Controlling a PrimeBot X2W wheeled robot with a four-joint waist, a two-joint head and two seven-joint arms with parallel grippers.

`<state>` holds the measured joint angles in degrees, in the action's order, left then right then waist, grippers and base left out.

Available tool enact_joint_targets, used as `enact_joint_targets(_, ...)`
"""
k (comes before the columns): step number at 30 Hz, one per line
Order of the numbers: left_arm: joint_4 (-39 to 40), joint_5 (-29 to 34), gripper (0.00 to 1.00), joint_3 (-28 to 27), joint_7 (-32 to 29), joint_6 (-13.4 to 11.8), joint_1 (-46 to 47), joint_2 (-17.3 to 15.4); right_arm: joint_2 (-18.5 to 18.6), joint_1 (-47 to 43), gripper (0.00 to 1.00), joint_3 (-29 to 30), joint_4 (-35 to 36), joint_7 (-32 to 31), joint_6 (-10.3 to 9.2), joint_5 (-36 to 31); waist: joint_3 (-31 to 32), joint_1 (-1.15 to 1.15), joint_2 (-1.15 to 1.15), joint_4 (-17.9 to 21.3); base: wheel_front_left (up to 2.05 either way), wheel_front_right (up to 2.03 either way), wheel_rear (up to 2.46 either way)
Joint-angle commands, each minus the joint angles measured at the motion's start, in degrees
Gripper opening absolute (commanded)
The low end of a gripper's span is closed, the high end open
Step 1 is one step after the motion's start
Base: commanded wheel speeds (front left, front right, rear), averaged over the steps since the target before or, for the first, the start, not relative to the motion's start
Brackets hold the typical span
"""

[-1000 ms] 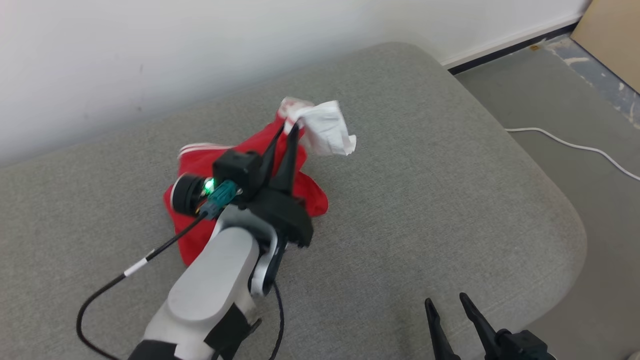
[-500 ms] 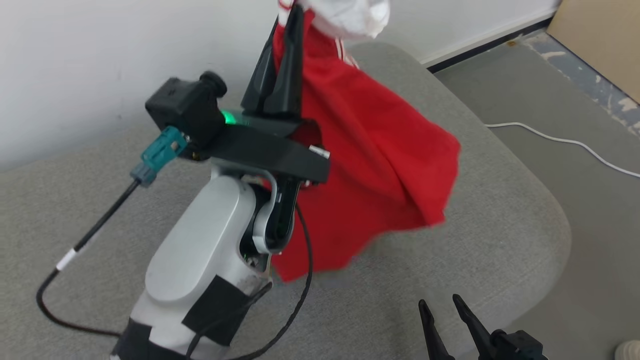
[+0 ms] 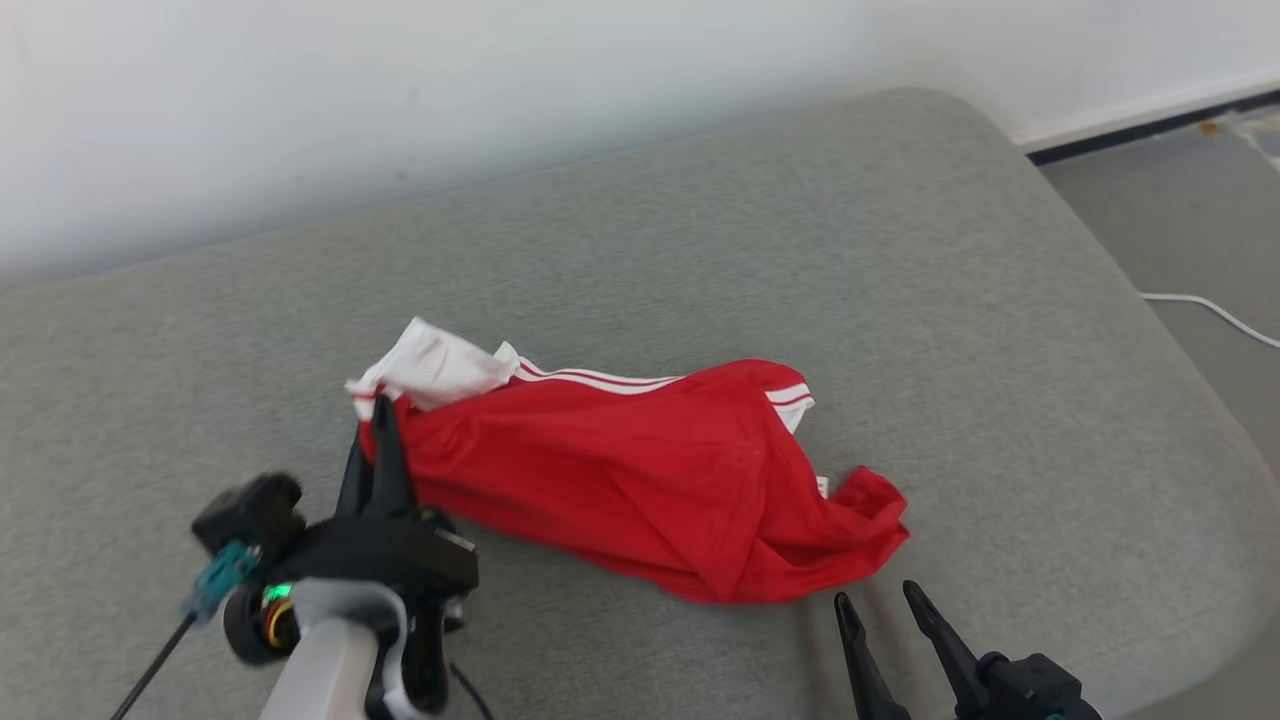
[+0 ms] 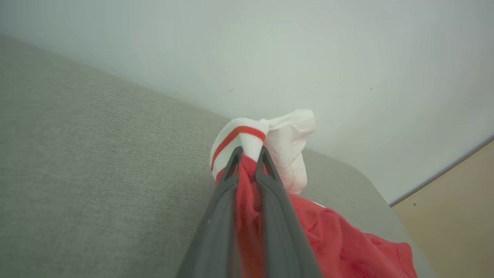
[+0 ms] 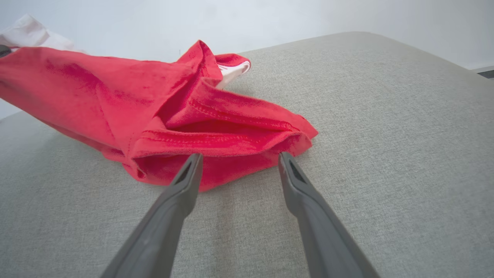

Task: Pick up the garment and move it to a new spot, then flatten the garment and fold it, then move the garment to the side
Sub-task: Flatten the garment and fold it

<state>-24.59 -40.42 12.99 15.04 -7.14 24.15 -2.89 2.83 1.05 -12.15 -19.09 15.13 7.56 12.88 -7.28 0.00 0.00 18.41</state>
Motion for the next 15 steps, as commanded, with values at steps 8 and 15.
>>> enact_joint_targets(8, 2.16, -0.19, 0.00, -5.53, 0.21, 2.87, -11.74, 0.02, 0.10, -0.72, 1.00, 0.29, -0.51, 0.02, -0.14, -1.41, 2.36, 0.00, 0.00, -7.75, 0.00, 0.00, 0.00)
enact_joint_targets(15, 2.73, -0.19, 1.00, -4.92, 0.21, 4.19, -17.49, 0.02, 0.11, -1.49, 1.00, 0.17, -0.73, 0.02, -0.14, -1.43, 4.08, 0.00, 0.00, -9.62, 0.00, 0.00, 0.00)
